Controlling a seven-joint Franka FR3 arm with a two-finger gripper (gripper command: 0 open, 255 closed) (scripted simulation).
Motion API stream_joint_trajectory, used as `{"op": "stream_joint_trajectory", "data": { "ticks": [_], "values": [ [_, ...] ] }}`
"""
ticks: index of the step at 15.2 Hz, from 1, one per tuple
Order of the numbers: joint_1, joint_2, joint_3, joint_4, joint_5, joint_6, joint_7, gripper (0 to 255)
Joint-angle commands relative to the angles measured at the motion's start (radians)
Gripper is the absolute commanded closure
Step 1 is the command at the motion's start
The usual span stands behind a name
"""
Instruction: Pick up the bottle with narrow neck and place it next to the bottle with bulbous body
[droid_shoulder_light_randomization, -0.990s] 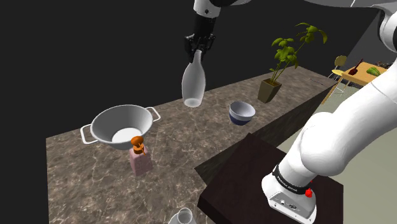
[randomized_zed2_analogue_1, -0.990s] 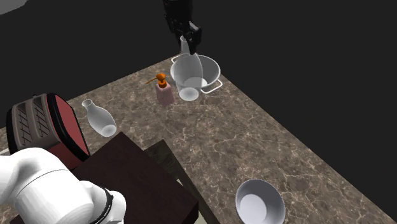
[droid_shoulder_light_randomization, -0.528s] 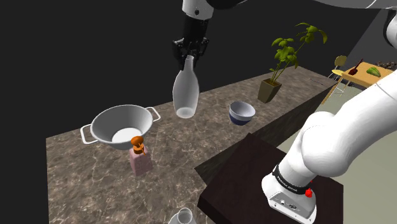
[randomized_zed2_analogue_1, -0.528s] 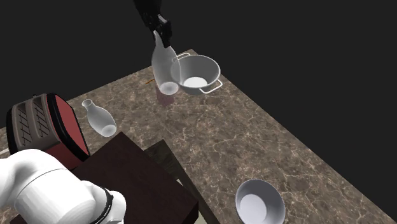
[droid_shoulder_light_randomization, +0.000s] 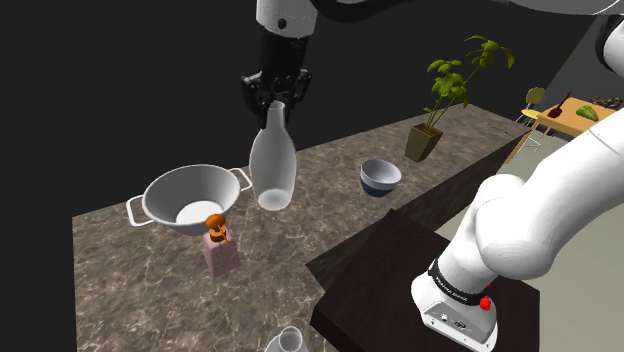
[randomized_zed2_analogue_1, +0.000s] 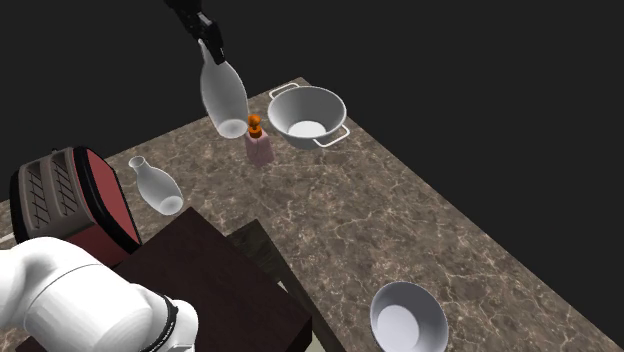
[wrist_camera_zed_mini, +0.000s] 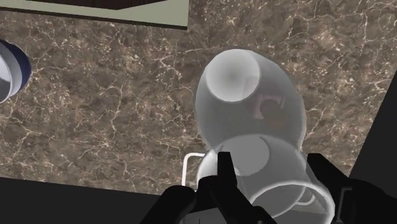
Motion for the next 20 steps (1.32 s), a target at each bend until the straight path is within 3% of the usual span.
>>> {"op": "stream_joint_trajectory", "data": {
  "ticks": [1, 11, 20],
  "values": [
    [0.018, 0.014, 0.038, 0.015, 0.000, -0.004, 0.058, 255],
    [0.097, 0.144, 0.211, 0.163, -0.041, -0.046, 0.320, 255],
    [0.100, 0.139, 0.212, 0.037, -0.041, 0.075, 0.330, 255]
  ]
}}
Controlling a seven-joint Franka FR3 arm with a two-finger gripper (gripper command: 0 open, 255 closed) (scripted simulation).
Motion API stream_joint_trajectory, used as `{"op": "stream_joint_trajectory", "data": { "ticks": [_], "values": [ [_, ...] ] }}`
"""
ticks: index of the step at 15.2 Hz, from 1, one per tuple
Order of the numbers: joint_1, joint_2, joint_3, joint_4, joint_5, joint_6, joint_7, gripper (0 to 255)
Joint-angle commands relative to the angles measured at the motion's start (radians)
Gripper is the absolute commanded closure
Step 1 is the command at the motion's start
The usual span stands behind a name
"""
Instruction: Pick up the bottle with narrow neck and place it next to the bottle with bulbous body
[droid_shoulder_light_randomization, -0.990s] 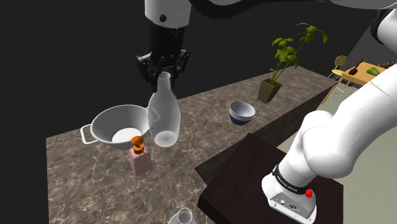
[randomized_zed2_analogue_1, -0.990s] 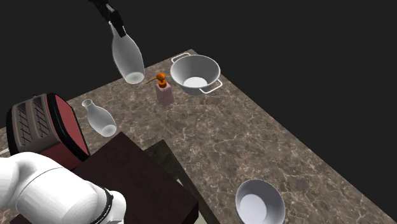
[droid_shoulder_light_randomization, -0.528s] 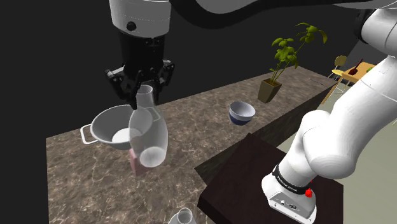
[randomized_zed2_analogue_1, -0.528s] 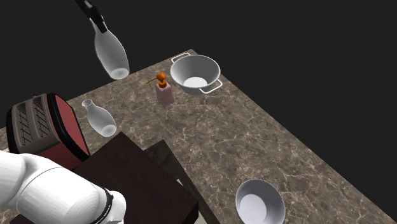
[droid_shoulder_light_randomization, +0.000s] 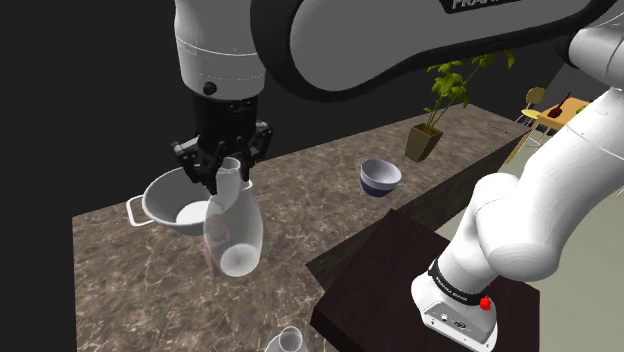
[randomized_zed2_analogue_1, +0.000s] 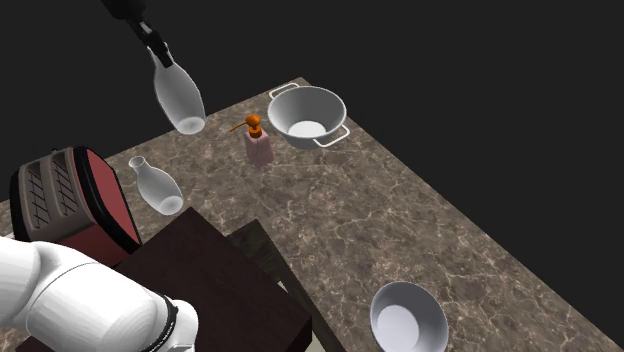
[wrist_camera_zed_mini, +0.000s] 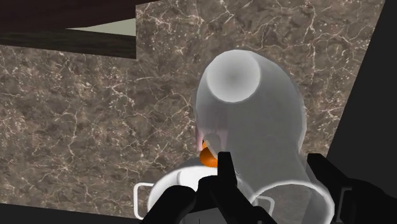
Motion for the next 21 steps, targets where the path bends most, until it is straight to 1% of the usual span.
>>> {"op": "stream_joint_trajectory", "data": {
  "ticks": [1, 12, 21],
  "values": [
    [0.000, 0.004, 0.001, -0.023, -0.002, 0.028, 0.003, 255],
    [0.001, 0.027, 0.008, -0.149, -0.018, 0.173, 0.027, 255],
    [0.000, 0.067, 0.016, -0.232, -0.046, 0.290, 0.058, 255]
  ]
}}
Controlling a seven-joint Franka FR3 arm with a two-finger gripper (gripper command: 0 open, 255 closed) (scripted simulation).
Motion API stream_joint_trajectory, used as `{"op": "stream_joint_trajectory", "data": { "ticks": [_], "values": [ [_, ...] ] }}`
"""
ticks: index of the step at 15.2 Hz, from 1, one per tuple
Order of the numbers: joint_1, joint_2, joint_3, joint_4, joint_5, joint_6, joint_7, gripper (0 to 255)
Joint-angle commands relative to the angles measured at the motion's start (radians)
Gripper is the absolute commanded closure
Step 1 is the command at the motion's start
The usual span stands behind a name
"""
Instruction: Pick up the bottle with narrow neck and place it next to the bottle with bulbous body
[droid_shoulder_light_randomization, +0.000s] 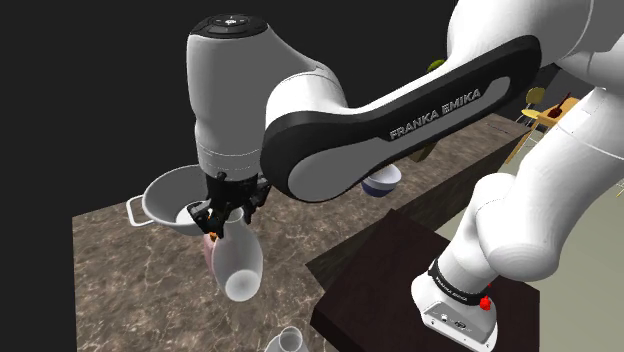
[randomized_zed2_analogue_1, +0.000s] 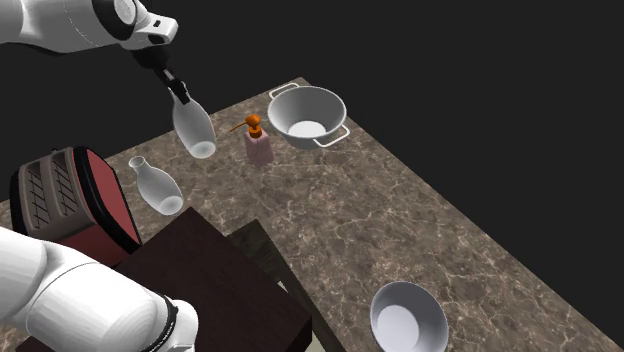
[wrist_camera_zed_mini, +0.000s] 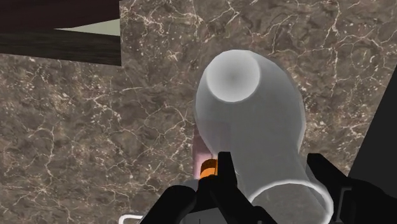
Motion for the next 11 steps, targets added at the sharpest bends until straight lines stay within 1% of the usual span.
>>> {"op": "stream_joint_trajectory", "data": {
  "ticks": [1, 11],
  "values": [
    [0.000, 0.011, 0.003, -0.016, -0.008, 0.026, 0.010, 255],
    [-0.002, 0.082, 0.009, -0.085, -0.065, 0.154, 0.062, 255]
  ]
}}
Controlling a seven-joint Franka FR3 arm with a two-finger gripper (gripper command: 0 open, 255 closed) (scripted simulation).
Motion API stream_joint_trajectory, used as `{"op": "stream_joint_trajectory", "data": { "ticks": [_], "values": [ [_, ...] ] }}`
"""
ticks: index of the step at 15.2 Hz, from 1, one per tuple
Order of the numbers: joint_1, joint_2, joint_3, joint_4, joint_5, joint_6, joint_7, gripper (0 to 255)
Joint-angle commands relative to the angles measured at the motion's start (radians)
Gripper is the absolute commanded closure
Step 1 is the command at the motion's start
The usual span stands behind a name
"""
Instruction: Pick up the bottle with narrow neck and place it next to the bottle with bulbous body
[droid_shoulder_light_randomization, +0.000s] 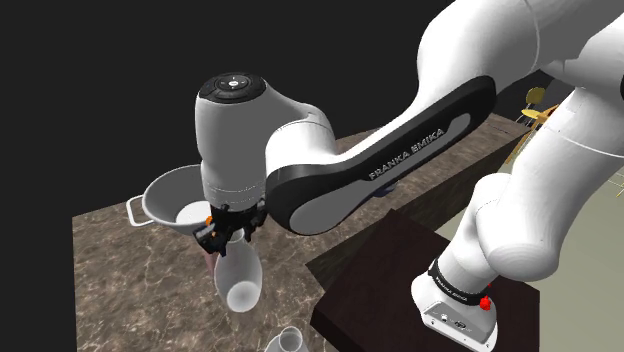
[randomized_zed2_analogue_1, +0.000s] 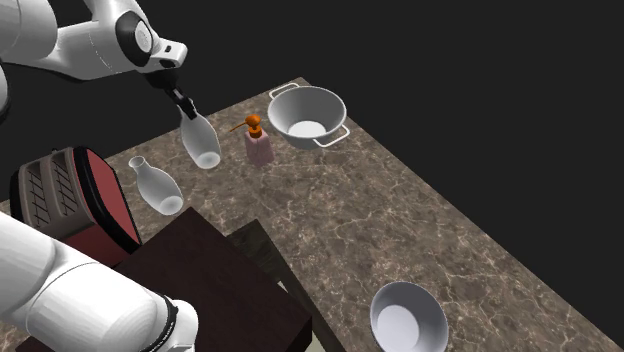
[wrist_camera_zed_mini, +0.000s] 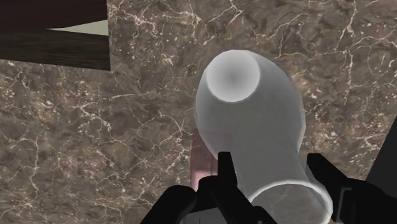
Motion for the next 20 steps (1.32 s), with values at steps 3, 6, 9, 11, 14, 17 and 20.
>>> {"op": "stream_joint_trajectory", "data": {
  "ticks": [3, 6, 9, 11, 14, 17, 20],
  "values": [
    [0.000, 0.030, 0.001, -0.028, -0.029, 0.053, 0.026, 255],
    [0.001, 0.058, -0.001, -0.042, -0.055, 0.090, 0.048, 255],
    [0.002, 0.088, -0.004, -0.054, -0.085, 0.125, 0.073, 255],
    [0.004, 0.109, -0.007, -0.061, -0.107, 0.149, 0.090, 255],
    [0.007, 0.142, -0.014, -0.069, -0.142, 0.182, 0.118, 255],
    [0.013, 0.176, -0.024, -0.075, -0.180, 0.215, 0.149, 255],
    [0.017, 0.194, -0.030, -0.077, -0.200, 0.231, 0.165, 255]
  ]
}}
